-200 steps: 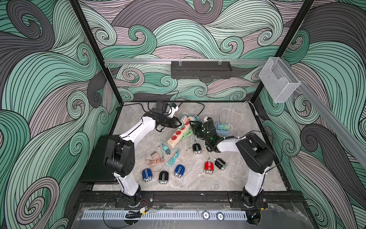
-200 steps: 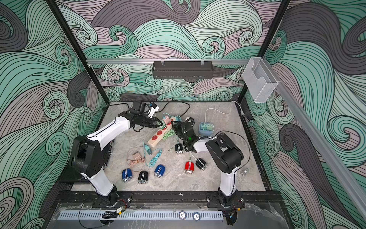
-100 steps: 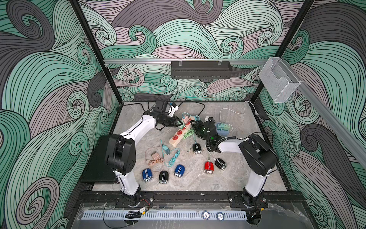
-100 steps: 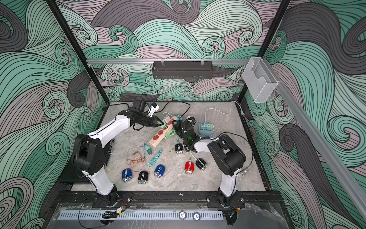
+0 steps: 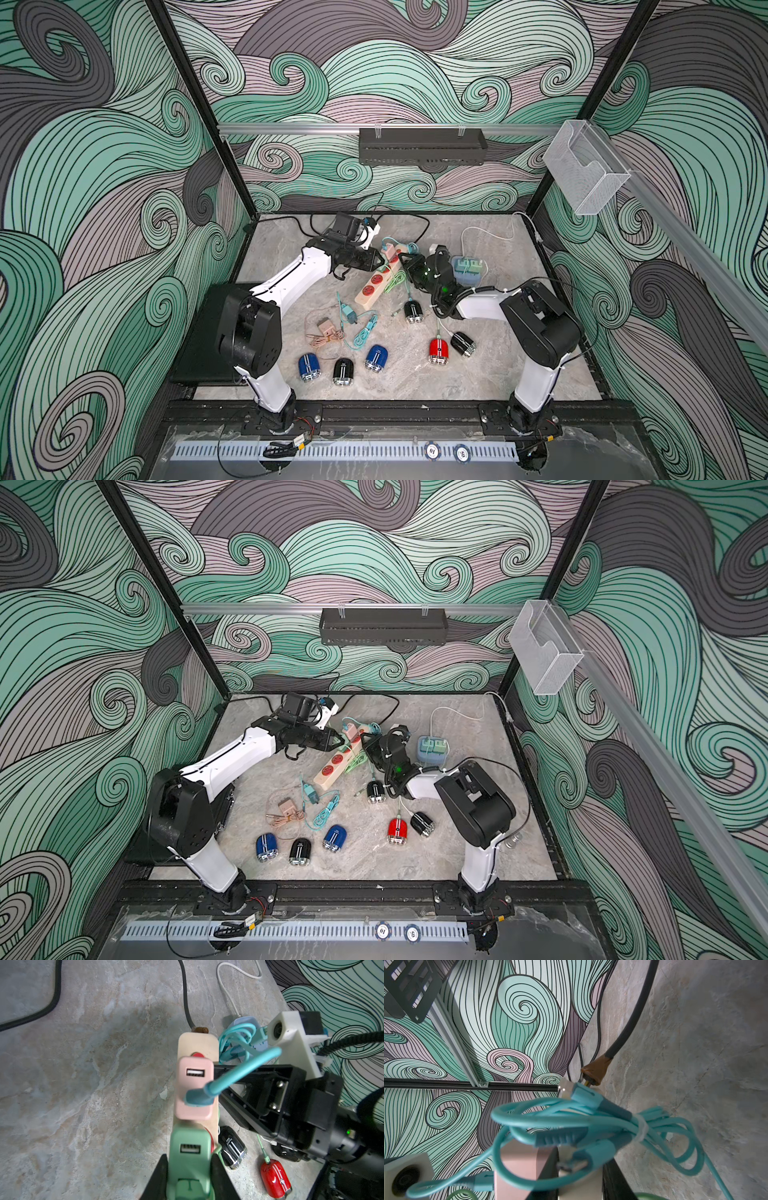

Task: Unplug the electric shaver
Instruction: Remove the plug from the socket.

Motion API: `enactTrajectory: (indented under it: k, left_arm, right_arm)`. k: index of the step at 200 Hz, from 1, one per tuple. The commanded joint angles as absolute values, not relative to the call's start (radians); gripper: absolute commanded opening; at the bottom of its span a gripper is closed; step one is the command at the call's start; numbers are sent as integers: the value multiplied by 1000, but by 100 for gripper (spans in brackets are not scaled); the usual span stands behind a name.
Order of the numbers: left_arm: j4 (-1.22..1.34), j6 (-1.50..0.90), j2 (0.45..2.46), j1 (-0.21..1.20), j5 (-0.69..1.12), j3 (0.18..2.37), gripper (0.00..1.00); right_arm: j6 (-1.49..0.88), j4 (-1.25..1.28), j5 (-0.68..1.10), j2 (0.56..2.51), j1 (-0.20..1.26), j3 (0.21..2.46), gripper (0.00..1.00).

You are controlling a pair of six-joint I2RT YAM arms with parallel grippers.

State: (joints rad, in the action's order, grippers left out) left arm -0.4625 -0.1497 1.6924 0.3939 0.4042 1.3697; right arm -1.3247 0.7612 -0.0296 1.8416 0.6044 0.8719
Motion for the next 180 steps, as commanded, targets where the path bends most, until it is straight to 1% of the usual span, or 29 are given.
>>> enactTrajectory:
  k: [1,35,48,82,146,163,180]
  left_arm:
    - [-373,-226,1614,325,514,1433,0]
    - [-395,-202,1618,315,506,1438,0]
    - [-400,-153,1625,317,519,1442,0]
    - [-483,-21,1612,403,298,1446,0]
    - [-505,143,1595,599,20,1412,0]
    - [-509,159,1594,634,-13,1407,0]
    - [-501,95,1591,635,-27,1409,0]
  right_arm:
    - [-1279,589,-173,1871,566,824,7]
    - [-1274,562,-184,1870,567,827,7]
    - [-1276,562,-187,1871,567,825,6]
    - [-1265,529,-199,1868,569,840,6]
    - [-1252,471,-210,1869,573,865,5]
    - [-1253,469,-215,1870,575,864,5]
    - [-1256,478,-213,1870,574,860,5]
